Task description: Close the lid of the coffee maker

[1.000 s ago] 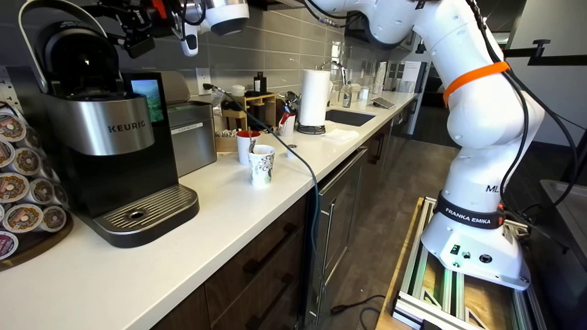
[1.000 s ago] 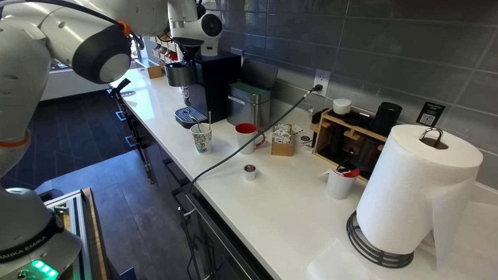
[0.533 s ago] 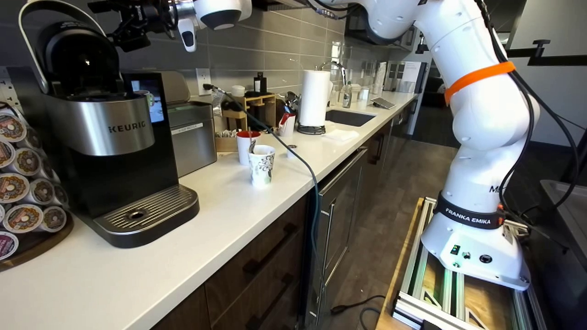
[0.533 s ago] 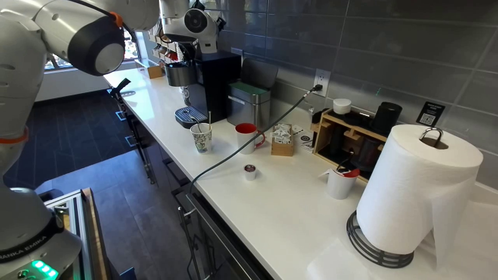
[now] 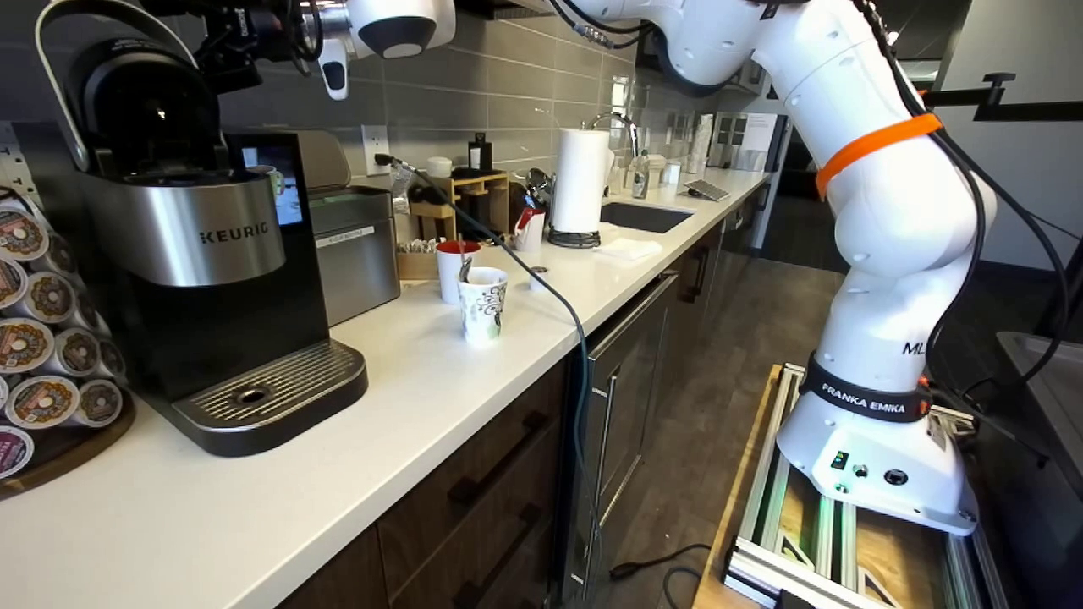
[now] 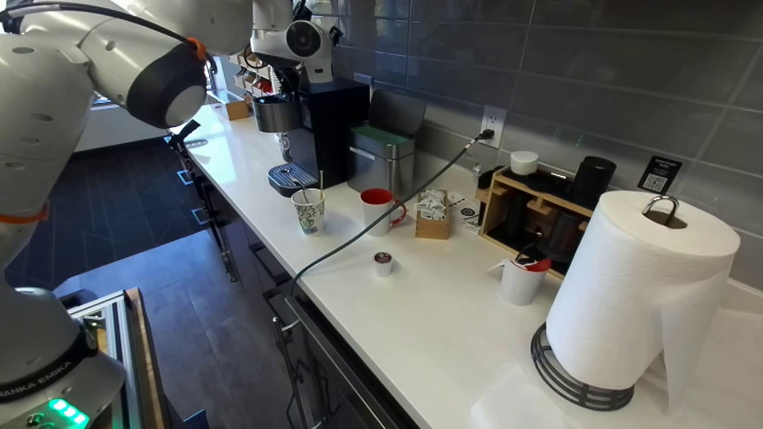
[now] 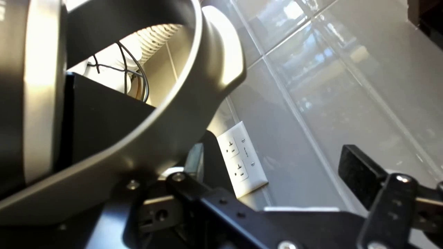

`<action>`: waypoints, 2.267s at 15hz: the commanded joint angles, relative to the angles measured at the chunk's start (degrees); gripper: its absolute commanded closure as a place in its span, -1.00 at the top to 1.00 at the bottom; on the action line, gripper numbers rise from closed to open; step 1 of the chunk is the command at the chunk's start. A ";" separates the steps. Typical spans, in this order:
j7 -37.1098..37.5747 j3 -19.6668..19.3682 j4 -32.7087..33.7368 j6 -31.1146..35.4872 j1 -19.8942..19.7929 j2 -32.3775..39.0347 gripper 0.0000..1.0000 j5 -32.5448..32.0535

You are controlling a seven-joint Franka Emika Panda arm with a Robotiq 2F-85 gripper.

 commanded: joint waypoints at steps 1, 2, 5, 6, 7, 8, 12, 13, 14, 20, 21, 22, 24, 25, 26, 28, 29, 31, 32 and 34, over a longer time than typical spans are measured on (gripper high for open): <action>-7.81 3.89 4.28 -4.46 -0.95 5.54 1.00 -1.48; -9.20 2.69 4.34 -4.52 -0.33 5.31 1.00 -2.60; -13.88 0.13 3.91 -4.34 0.71 4.96 1.00 -6.25; -14.82 -0.11 4.02 -4.12 0.96 5.32 1.00 -7.01; -15.67 0.18 4.27 -4.05 1.04 5.85 1.00 -7.24; -16.35 0.28 4.33 -4.02 1.14 6.20 1.00 -7.57; -16.94 1.57 6.06 -7.80 0.75 8.32 1.00 -6.98; -16.55 1.83 6.76 -9.86 0.60 8.97 1.00 -6.76; -16.13 2.05 7.55 -12.70 0.36 9.68 1.00 -6.61; -15.54 -0.27 8.67 -18.51 0.82 9.62 1.00 -5.85; -14.99 -2.62 9.57 -18.51 2.02 8.97 1.00 -4.99; -14.52 -4.13 10.31 -18.51 3.01 8.45 1.00 -4.51; -16.89 -1.58 12.28 -18.76 3.38 10.64 1.00 -2.66; -16.36 -1.27 12.63 -19.51 3.29 10.90 1.00 -2.52; -16.21 -0.60 13.05 -20.48 3.06 11.43 1.00 -2.26; -16.36 0.92 14.23 -21.62 2.57 12.81 1.00 -1.48; -16.66 1.97 15.07 -21.98 2.25 13.65 1.00 -0.92; -16.24 3.30 16.31 -23.26 1.68 14.71 1.00 -0.08; -15.80 3.87 16.90 -24.02 1.35 15.09 1.00 0.38; -13.70 4.60 16.94 -27.54 -0.03 15.31 1.00 0.84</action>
